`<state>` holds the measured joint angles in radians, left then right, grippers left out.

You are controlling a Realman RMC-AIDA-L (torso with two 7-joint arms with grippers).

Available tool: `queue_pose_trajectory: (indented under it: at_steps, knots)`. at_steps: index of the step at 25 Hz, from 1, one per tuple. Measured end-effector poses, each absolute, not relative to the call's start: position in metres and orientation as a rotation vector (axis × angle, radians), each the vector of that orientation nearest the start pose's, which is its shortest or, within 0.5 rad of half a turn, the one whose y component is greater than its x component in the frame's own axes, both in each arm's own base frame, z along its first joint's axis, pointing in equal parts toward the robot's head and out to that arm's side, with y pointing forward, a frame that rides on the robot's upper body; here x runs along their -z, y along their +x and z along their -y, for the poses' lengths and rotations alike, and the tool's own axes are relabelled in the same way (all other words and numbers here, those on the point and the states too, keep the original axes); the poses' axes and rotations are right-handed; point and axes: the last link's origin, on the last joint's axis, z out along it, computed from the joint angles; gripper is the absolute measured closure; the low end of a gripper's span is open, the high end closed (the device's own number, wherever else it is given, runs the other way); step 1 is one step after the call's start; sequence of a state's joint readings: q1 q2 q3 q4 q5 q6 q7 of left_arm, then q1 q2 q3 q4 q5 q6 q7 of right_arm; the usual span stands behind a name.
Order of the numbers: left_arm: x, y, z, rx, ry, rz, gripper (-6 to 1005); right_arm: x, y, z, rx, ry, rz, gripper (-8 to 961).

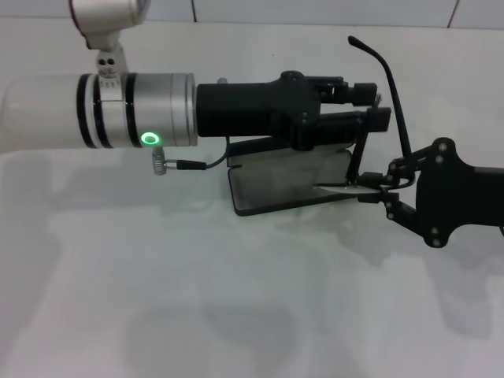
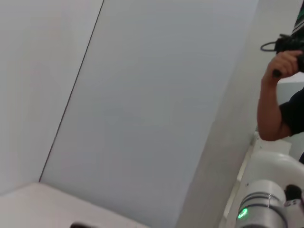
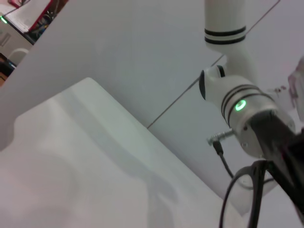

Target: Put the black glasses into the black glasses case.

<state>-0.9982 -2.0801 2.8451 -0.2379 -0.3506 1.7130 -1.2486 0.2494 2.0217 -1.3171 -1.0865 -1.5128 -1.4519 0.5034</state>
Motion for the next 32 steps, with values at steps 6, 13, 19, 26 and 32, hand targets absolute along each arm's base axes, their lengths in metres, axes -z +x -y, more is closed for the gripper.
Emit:
queue_pose_trajectory:
  at_steps: [6,13,19,26,32]
  knots:
    - [0.055,-0.145,-0.356,1.099,-2.998,0.587,506,-0.009,0.215,-0.295,-0.521,-2.453,0.971,849]
    - [0.059,-0.142,-0.354,1.063,-3.038,0.582,506,-0.009,0.217,-0.294,-0.521,-2.456,0.961,849]
    - [0.057,-0.139,-0.356,1.099,-3.014,0.569,505,-0.011,0.221,-0.291,-0.512,-2.452,0.956,848]
    - [0.053,-0.149,-0.364,1.08,-2.935,0.598,504,-0.033,0.225,-0.262,-0.766,-2.385,1.032,848]
    - [0.063,-0.153,-0.373,0.989,-2.883,0.595,504,-0.03,0.215,-0.241,-1.099,-2.435,1.105,848]
